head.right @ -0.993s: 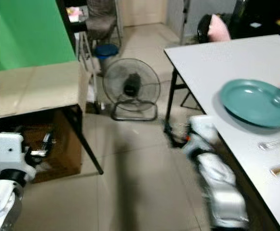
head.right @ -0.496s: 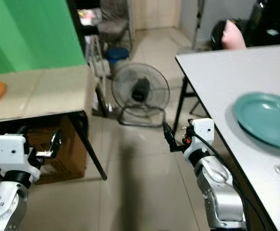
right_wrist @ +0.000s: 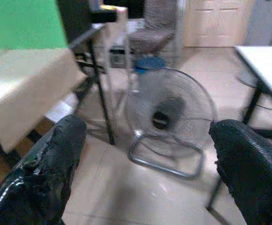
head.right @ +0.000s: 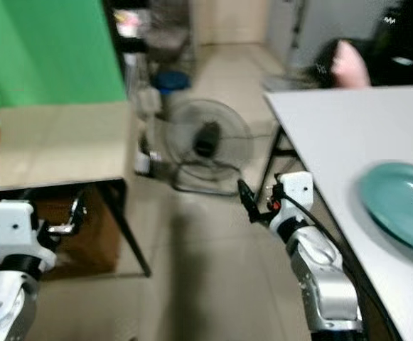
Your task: Setting the table
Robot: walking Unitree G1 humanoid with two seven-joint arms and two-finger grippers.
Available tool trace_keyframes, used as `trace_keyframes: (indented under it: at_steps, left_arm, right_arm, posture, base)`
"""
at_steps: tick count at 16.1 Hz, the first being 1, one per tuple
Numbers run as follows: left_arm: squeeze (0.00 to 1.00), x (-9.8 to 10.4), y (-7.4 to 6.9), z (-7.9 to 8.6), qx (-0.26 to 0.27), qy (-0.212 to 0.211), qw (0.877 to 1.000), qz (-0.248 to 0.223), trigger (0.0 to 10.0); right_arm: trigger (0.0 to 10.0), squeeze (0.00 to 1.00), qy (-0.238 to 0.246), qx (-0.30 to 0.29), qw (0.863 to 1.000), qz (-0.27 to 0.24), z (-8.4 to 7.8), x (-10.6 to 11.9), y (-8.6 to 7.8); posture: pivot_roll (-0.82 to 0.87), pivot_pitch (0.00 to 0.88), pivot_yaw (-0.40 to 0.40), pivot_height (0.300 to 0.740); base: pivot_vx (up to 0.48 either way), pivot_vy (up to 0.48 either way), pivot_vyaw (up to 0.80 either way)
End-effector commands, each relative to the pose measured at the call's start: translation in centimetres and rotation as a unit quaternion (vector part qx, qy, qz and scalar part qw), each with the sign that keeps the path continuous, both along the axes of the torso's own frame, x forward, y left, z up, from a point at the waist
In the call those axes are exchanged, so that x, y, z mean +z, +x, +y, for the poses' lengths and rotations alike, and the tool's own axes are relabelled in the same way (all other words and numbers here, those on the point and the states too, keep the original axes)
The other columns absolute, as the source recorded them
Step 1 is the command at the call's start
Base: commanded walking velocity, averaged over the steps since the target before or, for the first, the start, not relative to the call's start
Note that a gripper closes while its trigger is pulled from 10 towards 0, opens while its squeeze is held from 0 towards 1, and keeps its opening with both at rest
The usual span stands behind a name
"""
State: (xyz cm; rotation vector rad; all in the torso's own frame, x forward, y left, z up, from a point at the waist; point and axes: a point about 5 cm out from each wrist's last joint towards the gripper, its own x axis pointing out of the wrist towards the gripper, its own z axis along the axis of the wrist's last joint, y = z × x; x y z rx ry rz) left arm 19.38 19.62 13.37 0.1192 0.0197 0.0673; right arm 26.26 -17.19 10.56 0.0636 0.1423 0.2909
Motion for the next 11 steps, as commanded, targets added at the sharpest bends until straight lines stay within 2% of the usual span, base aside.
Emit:
trace_keyframes:
  at_steps: [1,7,8,9,10,11]
  left_arm:
    - [1.00,0.18,-0.02,0.38,0.004,0.009,1.000,0.000,10.0]
    - [1.00,0.09,0.38,-0.02,-0.012,0.014,1.000,0.004,10.0]
    - [1.00,0.05,0.36,0.02,-0.009,0.021,1.000,0.008,10.0]
    - [1.00,0.03,0.37,0.04,-0.007,0.025,1.000,0.010,10.0]
    - [0.59,0.10,0.45,0.06,-0.005,0.021,1.000,0.007,10.0]
    - [0.19,0.14,0.50,0.09,-0.005,0.022,1.000,0.008,10.0]
  right_arm:
    - [10.0,1.00,0.000,0.009,1.000,-0.008,0.74,0.32,0.07]
    - [10.0,1.00,0.000,-0.004,1.000,-0.002,0.49,-0.08,-0.64]
    - [10.0,1.00,-0.005,-0.010,1.000,-0.001,0.47,-0.13,-0.67]
    - [10.0,0.69,-0.005,-0.013,1.000,0.002,0.46,-0.21,-0.69]
    - [10.0,0.00,-0.007,-0.021,1.000,0.006,0.44,-0.31,-0.69]
    - [10.0,0.00,-0.007,-0.029,0.999,0.011,0.38,-0.40,-0.66]
  posture:
    - [-0.05,0.040,0.030,0.740]
    - [-0.06,0.037,0.052,0.740]
    - [-0.06,0.037,0.053,0.740]
    - [-0.06,0.035,0.053,0.740]
    - [-0.06,0.033,0.053,0.740]
    - [-0.06,0.033,0.052,0.740]
  base:
    - [0.405,0.000,0.00]
    - [0.407,0.000,0.00]
    - [0.000,0.000,0.00]
    - [0.000,0.000,0.00]
    - [0.000,0.000,0.00]
    - [0.000,0.000,0.00]
